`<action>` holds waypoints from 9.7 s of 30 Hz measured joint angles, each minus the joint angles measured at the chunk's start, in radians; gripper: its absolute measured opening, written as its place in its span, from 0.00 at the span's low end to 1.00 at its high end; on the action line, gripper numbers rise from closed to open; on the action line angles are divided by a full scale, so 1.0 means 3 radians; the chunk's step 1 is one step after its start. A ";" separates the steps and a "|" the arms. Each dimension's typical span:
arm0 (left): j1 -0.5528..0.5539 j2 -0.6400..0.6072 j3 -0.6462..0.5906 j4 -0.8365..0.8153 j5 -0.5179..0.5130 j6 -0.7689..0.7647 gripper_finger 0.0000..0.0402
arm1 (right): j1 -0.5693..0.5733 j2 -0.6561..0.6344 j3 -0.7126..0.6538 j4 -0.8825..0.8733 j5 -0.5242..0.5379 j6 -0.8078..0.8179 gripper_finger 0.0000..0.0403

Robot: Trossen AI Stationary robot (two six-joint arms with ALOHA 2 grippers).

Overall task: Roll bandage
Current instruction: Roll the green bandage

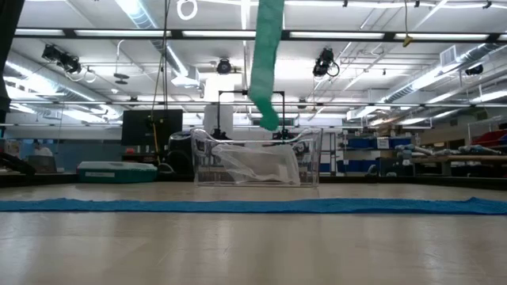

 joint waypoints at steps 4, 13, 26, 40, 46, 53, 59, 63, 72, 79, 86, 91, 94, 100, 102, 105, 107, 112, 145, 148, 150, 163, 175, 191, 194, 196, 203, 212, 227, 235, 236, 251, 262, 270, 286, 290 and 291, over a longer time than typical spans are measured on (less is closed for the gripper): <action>0.0000 0.0003 -0.0001 -0.0089 0.0003 0.0085 0.05 | 0.0062 0.0000 0.0000 -0.0073 -0.0141 -0.0023 0.03; 0.0044 0.0003 -0.0001 -0.0090 0.0072 0.0113 0.05 | 0.0165 -0.0036 0.0000 -0.0985 -0.0235 0.0056 0.17; 0.0050 0.0003 -0.0003 -0.0089 0.0135 0.0075 0.05 | -0.0061 -0.0293 -0.0003 -0.1367 -0.0335 0.0453 0.19; 0.0050 0.0020 -0.0003 -0.0132 -0.0121 0.0064 0.05 | 0.0261 -0.0279 -0.0003 0.0185 0.0060 -0.0224 0.18; 0.0050 0.0033 -0.0004 -0.0151 -0.0170 0.0051 0.05 | 0.0338 -0.0198 -0.0001 0.0245 0.0139 -0.0398 0.18; 0.0050 0.0042 -0.0004 -0.0166 -0.0171 0.0054 0.05 | 0.0345 -0.0179 -0.0001 0.0357 0.0180 -0.0522 0.18; 0.0047 0.0090 -0.0003 -0.0159 -0.0096 0.0066 0.05 | 0.0345 -0.0133 -0.0003 0.0416 0.0104 -0.0595 0.18; 0.0045 0.0090 -0.0003 -0.0179 -0.0083 0.0098 0.05 | 0.0344 -0.0089 -0.0001 0.0433 0.0020 -0.0534 0.12; 0.0038 0.0061 -0.0003 -0.0085 -0.0179 0.0571 0.15 | 0.0312 -0.0135 0.0003 0.0434 -0.0082 -0.0383 0.00; 0.0065 0.0054 -0.0003 0.0028 -0.0215 0.0801 0.32 | 0.0269 -0.0198 -0.0001 0.0390 -0.0263 -0.0092 0.00; 0.0234 0.0041 0.0108 0.0096 0.0084 0.0799 0.37 | 0.0248 -0.0383 -0.0001 0.0156 -0.0257 0.0261 0.00; 0.0251 -0.0013 0.0181 0.0166 0.0071 0.0962 0.37 | 0.0104 -0.0562 -0.0001 -0.0151 -0.0339 0.0726 0.00; 0.0190 -0.0065 0.0192 0.0146 -0.0096 0.1168 0.36 | 0.0005 -0.0614 -0.0001 -0.0187 -0.0562 0.0998 0.00; -0.0026 -0.0077 0.0192 0.0130 -0.0221 0.1397 0.32 | -0.0091 -0.0615 -0.0003 0.0118 -0.1180 0.1489 0.00; -0.0091 -0.0075 0.0192 0.0124 -0.0223 0.1479 0.31 | -0.0097 -0.0589 -0.0002 0.0478 -0.1354 0.1630 0.00; -0.0159 -0.0076 0.0192 0.0126 -0.0277 0.1606 0.30 | -0.0097 -0.0532 -0.0001 0.1065 -0.1591 0.1913 0.00; -0.0172 -0.0076 0.0192 0.0125 -0.0305 0.1656 0.30 | -0.0097 -0.0484 0.0001 0.1324 -0.1711 0.2140 0.00; -0.0168 -0.0098 0.0192 0.0113 -0.0359 0.1680 0.30 | -0.0097 -0.0386 0.0002 0.1017 -0.1967 0.2394 0.00; -0.0391 -0.0512 0.0142 -0.0804 -0.2004 0.2551 0.30 | -0.0334 0.0057 -0.0066 0.0420 -0.1431 0.0823 0.00; -0.0395 -0.0502 0.0002 -0.0686 -0.1981 0.2638 0.30 | -0.0336 0.0068 -0.0284 0.0448 -0.1480 0.0905 0.00; -0.0395 -0.0500 -0.0106 -0.0619 -0.1907 0.2640 0.30 | -0.0326 0.0065 -0.0454 0.0564 -0.1547 0.0983 0.00; -0.0411 -0.0821 -0.0994 -0.0305 -0.1846 0.2293 0.30 | -0.0271 -0.0465 -0.1565 0.1707 -0.1522 0.1582 0.00; -0.0415 -0.0773 -0.1233 -0.0126 -0.1742 0.2220 0.30 | -0.0273 -0.0453 -0.1670 0.1987 -0.1365 0.1887 0.00; -0.0415 -0.0726 -0.1233 -0.0126 -0.1808 0.2284 0.30 | -0.0270 -0.0453 -0.1669 0.2104 -0.1185 0.1919 0.00; -0.0415 -0.0689 -0.1233 -0.0094 -0.1810 0.2272 0.30 | -0.0269 -0.0453 -0.1669 0.2089 -0.1180 0.1919 0.00; -0.0415 -0.0671 -0.1233 -0.0029 -0.1811 0.2273 0.30 | -0.0268 -0.0455 -0.1668 0.2088 -0.1182 0.1919 0.00; -0.0416 -0.0649 -0.1231 0.0132 -0.1838 0.2271 0.30 | -0.0256 -0.0459 -0.1668 0.2106 -0.1199 0.1911 0.00; -0.0415 -0.0637 -0.1233 0.0228 -0.1870 0.2148 0.29 | -0.0251 -0.0450 -0.1670 0.2070 -0.1218 0.1908 0.00; -0.0402 -0.0640 -0.1233 0.0238 -0.1869 0.1726 0.02 | -0.0243 -0.0451 -0.1670 0.2101 -0.1225 0.1829 0.15; -0.0298 -0.0660 -0.1231 0.0384 -0.1632 0.1272 0.02 | -0.0260 -0.0643 -0.1641 0.2148 -0.1321 0.1650 0.32; -0.0275 -0.0663 -0.1231 0.0429 -0.1580 0.1207 0.02 | -0.0258 -0.0675 -0.1637 0.2126 -0.1323 0.1607 0.33; -0.0145 -0.0680 -0.1230 0.0539 -0.1405 0.0816 0.02 | 0.0233 -0.0736 -0.1634 0.1657 -0.0448 0.0558 0.30; -0.0145 -0.0680 -0.1231 0.0565 -0.1387 0.0696 0.03 | 0.0324 -0.0893 -0.1633 0.1356 0.0002 0.0156 0.30; -0.0145 -0.0679 -0.1231 0.0567 -0.1447 0.0677 0.03 | 0.0341 -0.0719 -0.1633 0.1349 0.0012 0.0098 0.30; -0.0145 -0.0676 -0.1231 0.0670 -0.1628 0.0515 0.03 | 0.0584 -0.0509 -0.1633 0.1951 -0.1179 0.0221 0.00; -0.0125 -0.0674 -0.1233 0.0751 -0.1654 0.0514 0.03 | 0.0672 -0.0507 -0.1633 0.1640 -0.0699 0.0141 0.00; -0.0125 -0.0674 -0.1233 0.0755 -0.1655 0.0510 0.03 | 0.0650 -0.0503 -0.1633 0.1569 -0.0558 0.0135 0.00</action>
